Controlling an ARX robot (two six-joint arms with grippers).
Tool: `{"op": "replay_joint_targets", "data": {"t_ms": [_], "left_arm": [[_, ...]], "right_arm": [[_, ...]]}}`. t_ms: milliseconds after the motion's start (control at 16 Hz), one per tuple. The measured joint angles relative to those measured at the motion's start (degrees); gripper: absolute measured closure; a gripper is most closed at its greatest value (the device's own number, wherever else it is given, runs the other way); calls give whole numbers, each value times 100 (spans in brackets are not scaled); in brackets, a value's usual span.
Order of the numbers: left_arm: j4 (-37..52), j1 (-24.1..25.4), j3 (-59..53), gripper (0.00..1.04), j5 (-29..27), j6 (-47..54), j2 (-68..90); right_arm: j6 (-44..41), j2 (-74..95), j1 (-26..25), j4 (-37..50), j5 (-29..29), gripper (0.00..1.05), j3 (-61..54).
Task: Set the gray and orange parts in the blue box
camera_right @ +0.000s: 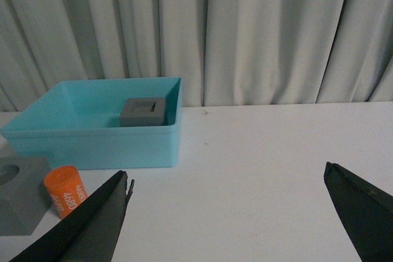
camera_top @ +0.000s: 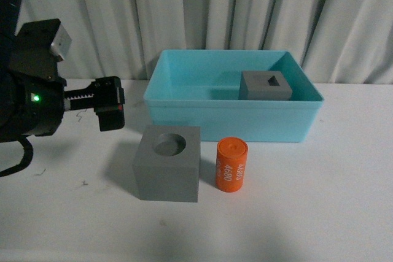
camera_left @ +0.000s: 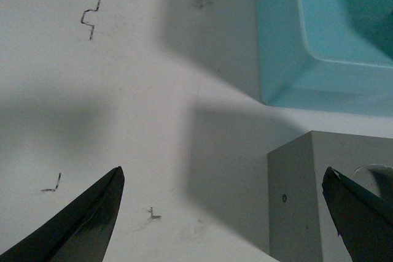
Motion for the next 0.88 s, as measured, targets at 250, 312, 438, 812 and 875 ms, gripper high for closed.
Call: {"op": "replay_joint_targets", "data": {"t_ms": [250, 312, 438, 812, 875], "left_arm": [[245, -199, 264, 7, 7, 234, 518], [240, -229, 297, 7, 31, 260, 555], [273, -326, 350, 7, 87, 267, 560], [345, -627, 354, 7, 153, 216, 758], [348, -682, 358, 7, 157, 205, 866]], "right_arm": [[0, 0, 0, 2, 0, 6, 0], [0, 0, 0, 0, 0, 6, 0], [0, 0, 0, 0, 0, 6, 0], [0, 0, 0, 0, 0, 6, 0], [0, 0, 0, 0, 0, 6, 0]]}}
